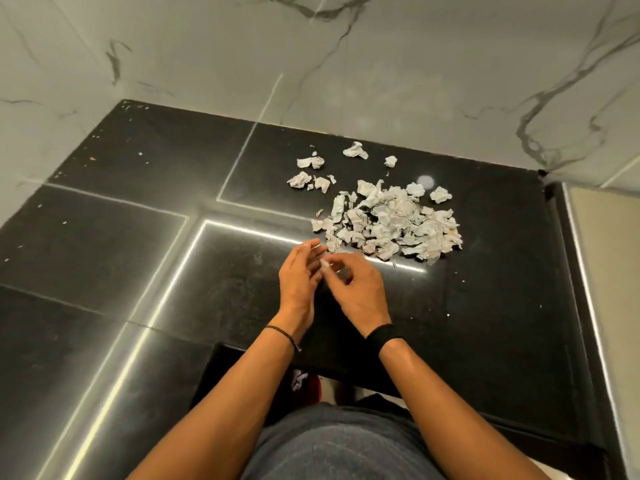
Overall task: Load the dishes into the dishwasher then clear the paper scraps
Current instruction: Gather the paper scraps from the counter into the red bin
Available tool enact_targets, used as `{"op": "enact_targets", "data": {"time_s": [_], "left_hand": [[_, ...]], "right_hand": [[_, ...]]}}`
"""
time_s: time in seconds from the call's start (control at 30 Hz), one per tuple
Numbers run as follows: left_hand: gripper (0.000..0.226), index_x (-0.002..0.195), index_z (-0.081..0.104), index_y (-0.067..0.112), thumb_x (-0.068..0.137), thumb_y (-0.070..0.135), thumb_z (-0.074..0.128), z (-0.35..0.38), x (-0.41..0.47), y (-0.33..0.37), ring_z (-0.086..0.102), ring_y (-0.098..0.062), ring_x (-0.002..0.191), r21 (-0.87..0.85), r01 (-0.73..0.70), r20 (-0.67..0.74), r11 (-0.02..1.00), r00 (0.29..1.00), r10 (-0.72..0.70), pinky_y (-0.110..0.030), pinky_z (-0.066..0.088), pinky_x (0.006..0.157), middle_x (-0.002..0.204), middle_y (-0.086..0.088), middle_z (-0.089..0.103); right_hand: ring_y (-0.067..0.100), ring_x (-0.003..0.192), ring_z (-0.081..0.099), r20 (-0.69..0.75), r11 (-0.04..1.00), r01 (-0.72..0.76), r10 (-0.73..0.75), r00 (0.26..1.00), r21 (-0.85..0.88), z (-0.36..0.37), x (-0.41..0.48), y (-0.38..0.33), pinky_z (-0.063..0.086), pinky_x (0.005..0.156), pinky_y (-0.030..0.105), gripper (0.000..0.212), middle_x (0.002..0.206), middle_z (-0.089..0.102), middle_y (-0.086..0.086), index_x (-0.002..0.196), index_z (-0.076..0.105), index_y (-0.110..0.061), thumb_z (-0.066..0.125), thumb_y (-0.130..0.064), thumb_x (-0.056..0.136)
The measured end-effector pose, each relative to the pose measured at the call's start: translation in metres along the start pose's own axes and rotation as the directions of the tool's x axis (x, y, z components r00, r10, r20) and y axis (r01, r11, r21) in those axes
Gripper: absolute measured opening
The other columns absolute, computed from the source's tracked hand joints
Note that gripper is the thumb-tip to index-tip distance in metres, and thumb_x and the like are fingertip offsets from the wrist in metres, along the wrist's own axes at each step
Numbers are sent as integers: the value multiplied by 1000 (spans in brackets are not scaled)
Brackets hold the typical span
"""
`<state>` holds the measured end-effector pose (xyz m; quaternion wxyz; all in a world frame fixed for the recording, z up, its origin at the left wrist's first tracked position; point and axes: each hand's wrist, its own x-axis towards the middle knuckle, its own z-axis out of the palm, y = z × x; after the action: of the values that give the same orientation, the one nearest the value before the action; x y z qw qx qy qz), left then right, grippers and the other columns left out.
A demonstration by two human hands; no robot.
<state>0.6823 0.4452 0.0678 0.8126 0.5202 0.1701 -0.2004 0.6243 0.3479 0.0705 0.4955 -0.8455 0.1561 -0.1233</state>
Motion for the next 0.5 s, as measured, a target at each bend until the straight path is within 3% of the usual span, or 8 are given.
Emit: {"op": "enact_targets", "data": {"time_s": [0.1,0.23,0.33,0.5], "left_hand": [[26,104,68,8,102,30,54,1,-1,9,71,-24,86,-283,195,65,939,981,-185,-38,62,74,103,-12,73],[31,109,68,1,101,28,55,-15,8,13,72,-30,102,-481,258,55,838,963,-266,-39,58,95,107,-19,73],[31,111,69,3,101,28,55,-23,21,16,73,-28,102,-481,261,52,837,961,-270,-38,59,91,107,-17,75],[25,109,69,5,101,27,58,-28,40,28,74,-25,96,-366,224,48,903,974,-223,-35,59,92,103,-14,76]], "right_hand": [[4,91,65,130,996,-22,10,991,87,3,-1,-11,53,83,20,29,105,72,-12,115,72,-31,77,-22,87],[6,89,69,-118,952,-157,193,974,264,-5,3,0,55,82,21,19,98,75,-10,107,76,-27,73,-14,92],[0,89,67,-117,962,-219,239,964,166,-4,2,14,52,81,19,18,97,73,-12,101,73,-32,72,-16,92],[1,88,62,129,988,-56,75,989,-142,12,-11,22,47,80,13,39,111,61,-14,124,67,-33,78,-38,86]]}}
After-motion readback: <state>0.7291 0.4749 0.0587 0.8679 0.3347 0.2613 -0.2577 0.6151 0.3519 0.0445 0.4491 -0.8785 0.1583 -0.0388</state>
